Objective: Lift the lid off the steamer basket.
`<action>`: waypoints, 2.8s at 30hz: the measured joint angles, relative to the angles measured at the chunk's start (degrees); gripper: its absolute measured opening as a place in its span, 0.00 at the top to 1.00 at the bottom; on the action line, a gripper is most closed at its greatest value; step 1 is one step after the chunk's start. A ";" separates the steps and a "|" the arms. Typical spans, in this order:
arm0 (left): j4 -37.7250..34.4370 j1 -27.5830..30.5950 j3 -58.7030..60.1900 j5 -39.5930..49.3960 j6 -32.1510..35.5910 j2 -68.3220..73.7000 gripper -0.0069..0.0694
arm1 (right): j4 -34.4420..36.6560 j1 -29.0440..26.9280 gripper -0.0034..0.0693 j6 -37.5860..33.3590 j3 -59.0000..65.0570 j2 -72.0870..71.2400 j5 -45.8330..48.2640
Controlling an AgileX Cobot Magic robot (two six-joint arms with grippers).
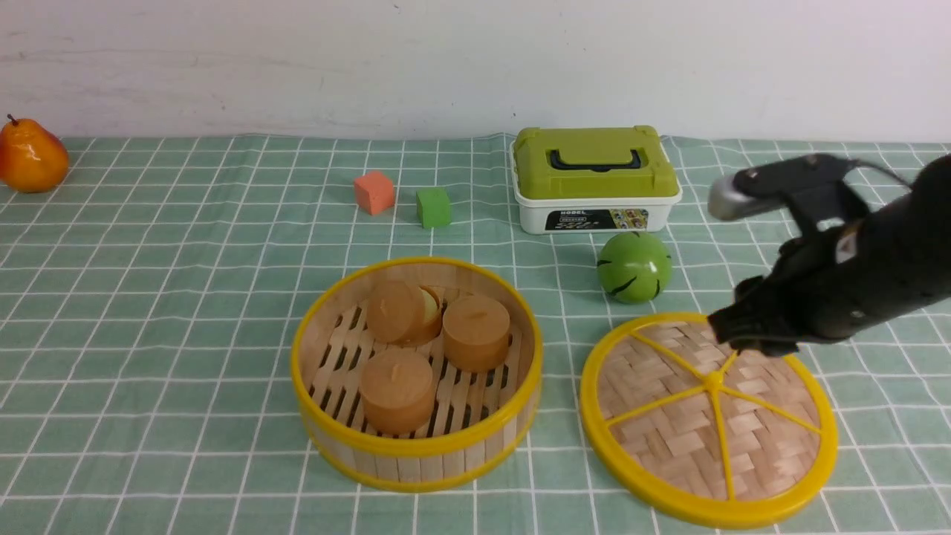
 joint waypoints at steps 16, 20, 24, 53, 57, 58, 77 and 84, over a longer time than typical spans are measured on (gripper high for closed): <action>0.00 0.00 0.00 0.00 0.00 0.00 0.60 | 1.00 0.00 0.98 5.84 22.64 -55.20 4.04; 0.00 0.00 0.00 0.00 0.00 0.00 0.60 | -1.81 0.00 0.98 7.25 24.68 -60.19 3.57; 0.00 0.00 0.00 0.00 0.00 0.00 0.60 | -4.15 0.00 0.98 7.43 24.96 -61.37 3.68; 0.00 0.00 0.00 0.00 0.00 0.00 0.60 | -0.12 -11.92 0.97 -2.04 53.81 -76.60 -24.09; 0.00 0.00 0.00 0.00 0.00 0.00 0.60 | -0.12 -17.29 0.97 -2.16 59.40 -80.00 -25.79; 0.00 0.00 0.00 0.00 0.00 0.00 0.60 | -0.12 -17.70 0.97 -2.16 59.91 -80.12 -25.85; 0.00 0.00 0.00 0.00 0.00 0.00 0.60 | -5.80 -19.33 0.98 5.93 61.45 -80.32 -15.67; 0.00 0.00 0.00 0.00 0.00 0.00 0.60 | -5.82 -19.33 0.98 5.93 61.45 -80.32 -15.56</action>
